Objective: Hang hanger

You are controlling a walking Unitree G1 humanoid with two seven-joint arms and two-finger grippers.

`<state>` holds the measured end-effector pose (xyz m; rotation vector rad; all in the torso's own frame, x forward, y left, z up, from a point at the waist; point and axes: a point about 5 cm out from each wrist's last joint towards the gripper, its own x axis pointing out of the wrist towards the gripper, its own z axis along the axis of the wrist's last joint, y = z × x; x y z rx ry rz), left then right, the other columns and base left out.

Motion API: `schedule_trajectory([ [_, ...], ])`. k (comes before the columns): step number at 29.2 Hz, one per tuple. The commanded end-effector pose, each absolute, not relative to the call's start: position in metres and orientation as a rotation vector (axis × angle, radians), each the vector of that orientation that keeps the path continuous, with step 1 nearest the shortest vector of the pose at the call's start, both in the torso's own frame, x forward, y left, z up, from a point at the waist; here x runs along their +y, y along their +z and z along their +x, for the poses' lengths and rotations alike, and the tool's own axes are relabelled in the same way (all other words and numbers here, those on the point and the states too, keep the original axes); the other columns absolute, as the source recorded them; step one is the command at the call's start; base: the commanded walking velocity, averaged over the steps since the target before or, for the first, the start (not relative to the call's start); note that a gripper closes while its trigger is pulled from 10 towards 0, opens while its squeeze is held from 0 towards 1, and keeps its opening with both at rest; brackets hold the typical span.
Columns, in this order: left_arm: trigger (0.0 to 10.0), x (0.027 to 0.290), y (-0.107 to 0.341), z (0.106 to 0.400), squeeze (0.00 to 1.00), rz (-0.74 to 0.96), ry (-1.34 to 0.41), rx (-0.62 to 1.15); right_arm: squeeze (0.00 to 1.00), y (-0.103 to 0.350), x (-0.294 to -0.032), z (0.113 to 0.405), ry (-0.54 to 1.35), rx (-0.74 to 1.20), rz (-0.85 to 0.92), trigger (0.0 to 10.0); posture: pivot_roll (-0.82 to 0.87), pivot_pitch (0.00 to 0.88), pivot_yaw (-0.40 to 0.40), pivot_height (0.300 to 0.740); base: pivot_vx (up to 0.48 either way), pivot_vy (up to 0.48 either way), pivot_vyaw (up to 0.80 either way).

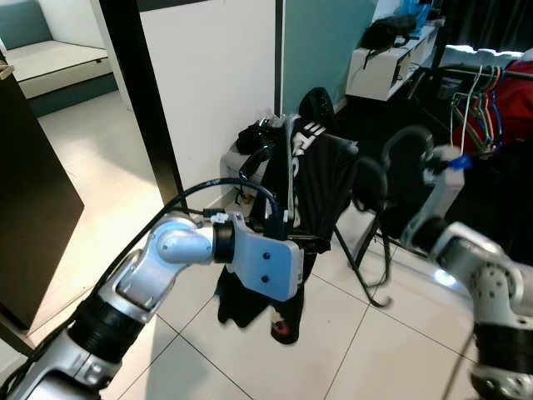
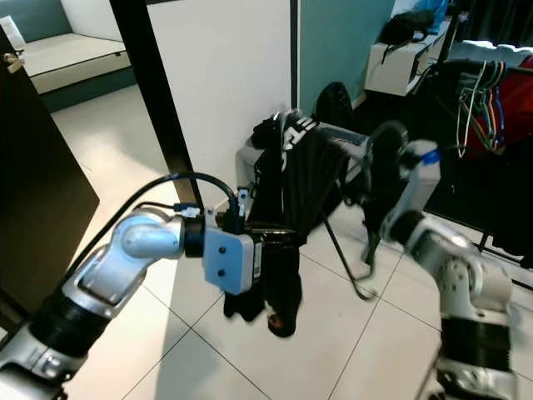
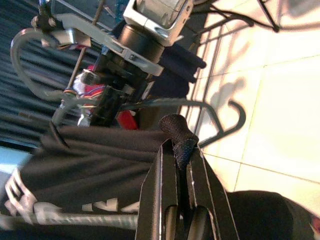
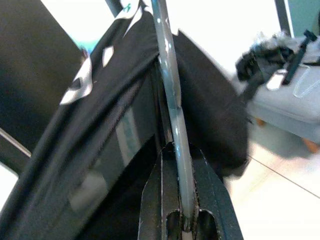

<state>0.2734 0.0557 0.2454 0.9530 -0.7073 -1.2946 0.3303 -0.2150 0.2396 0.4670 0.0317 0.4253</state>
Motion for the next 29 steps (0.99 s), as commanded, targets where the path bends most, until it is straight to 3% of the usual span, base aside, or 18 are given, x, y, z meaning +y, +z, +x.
schedule_trajectory([
  [1,10.0,0.047,0.234,0.262,0.00,0.933,-1.363,-0.696,0.00,0.252,-0.220,0.334,0.385,-0.023,0.580,10.0,-0.07,0.044,0.042,0.740,0.000,0.000,0.00],
  [10,10.0,0.019,0.215,0.244,0.00,0.834,-1.415,-0.698,0.00,0.261,-0.174,0.344,0.500,0.026,0.800,10.0,-0.07,0.041,0.040,0.740,0.000,0.000,0.00],
  [18,10.0,0.019,0.219,0.249,0.00,0.846,-1.371,-0.699,0.00,0.267,-0.155,0.344,0.533,0.037,0.883,10.0,-0.07,0.047,0.042,0.740,0.000,0.000,0.00],
  [24,10.0,0.058,0.227,0.278,0.00,0.974,-1.201,-0.619,0.00,0.273,-0.157,0.335,0.554,0.053,0.893,10.0,-0.07,0.060,0.041,0.740,0.000,0.000,0.00],
  [29,10.0,0.076,0.232,0.291,0.00,1.017,-1.116,-0.584,0.00,0.272,-0.160,0.334,0.534,0.057,0.883,10.0,-0.07,0.062,0.041,0.740,0.000,0.000,0.00],
])
